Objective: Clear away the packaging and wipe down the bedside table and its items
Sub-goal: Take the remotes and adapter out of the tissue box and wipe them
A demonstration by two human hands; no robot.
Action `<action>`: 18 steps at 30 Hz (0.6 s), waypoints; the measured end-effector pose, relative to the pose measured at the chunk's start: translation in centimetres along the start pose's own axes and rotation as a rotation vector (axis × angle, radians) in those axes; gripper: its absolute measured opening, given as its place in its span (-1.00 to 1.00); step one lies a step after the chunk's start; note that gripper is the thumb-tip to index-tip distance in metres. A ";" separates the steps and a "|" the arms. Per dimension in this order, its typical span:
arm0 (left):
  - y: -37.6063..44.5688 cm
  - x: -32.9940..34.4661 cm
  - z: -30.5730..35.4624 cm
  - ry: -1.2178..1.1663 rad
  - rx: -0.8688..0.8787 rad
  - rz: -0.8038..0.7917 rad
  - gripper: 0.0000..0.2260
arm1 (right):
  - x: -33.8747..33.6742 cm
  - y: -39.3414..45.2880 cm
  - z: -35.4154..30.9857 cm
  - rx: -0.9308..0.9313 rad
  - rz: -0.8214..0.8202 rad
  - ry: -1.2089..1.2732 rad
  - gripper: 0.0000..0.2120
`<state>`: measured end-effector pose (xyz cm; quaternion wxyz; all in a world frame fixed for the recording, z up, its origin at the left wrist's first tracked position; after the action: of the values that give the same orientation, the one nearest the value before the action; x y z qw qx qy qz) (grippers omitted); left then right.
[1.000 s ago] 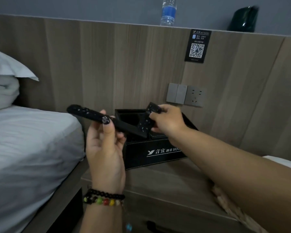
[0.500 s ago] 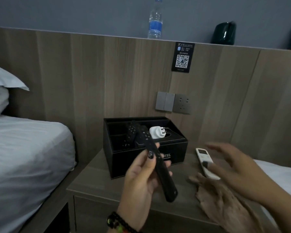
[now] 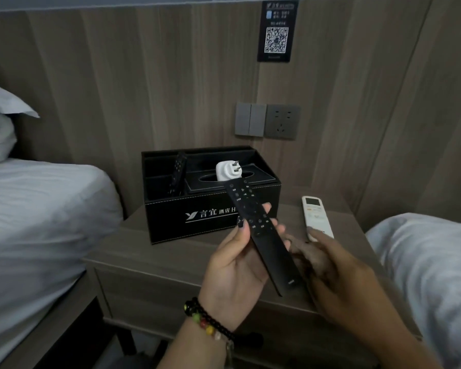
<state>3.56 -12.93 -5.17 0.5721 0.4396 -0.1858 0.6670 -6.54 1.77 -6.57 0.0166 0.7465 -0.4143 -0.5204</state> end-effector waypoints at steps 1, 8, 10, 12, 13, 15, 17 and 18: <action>0.1 0.0 0.1 0.029 0.012 0.008 -0.43 | -0.2 -0.2 -0.1 0.021 0.063 0.037 -0.42; -0.6 -1.4 1.1 0.336 0.089 0.084 -0.53 | -3.5 -1.5 -4.5 -0.150 0.392 0.355 -0.65; -0.5 -1.8 1.2 0.352 0.107 0.107 -0.58 | -2.8 -2.0 -6.0 -0.288 0.315 0.285 -0.65; -0.2 -2.1 1.3 0.366 0.128 0.116 -0.61 | -1.3 -2.3 -6.4 -0.362 0.237 0.206 -0.64; -0.1 -2.2 1.4 0.369 0.128 0.117 -0.56 | -0.6 -2.3 -6.3 -0.373 0.208 0.174 -0.65; 0.0 -2.3 1.8 0.375 0.116 0.104 -0.51 | 0.3 -2.2 -5.9 -0.369 0.186 0.130 -0.66; 0.1 -2.4 1.9 0.366 0.097 0.057 -0.52 | 0.6 -1.9 -5.2 -0.337 0.213 0.131 -0.67; 0.2 -2.5 1.9 0.370 0.086 0.038 -0.52 | 0.6 -1.7 -5.0 -0.321 0.232 0.146 -0.66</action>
<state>4.04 -15.92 -6.05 0.5642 0.3301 -0.0571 0.7546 -1.52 0.45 -5.53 0.2251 0.7173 -0.4068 -0.5189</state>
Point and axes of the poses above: each hand's wrist, its own y-axis towards the middle knuckle, its own x-axis out of the palm, z = x × y, the point moved 2 cm from there along y, towards the middle knuckle, and after that the axes turned 4 degrees about -z, right-handed, at the moved point
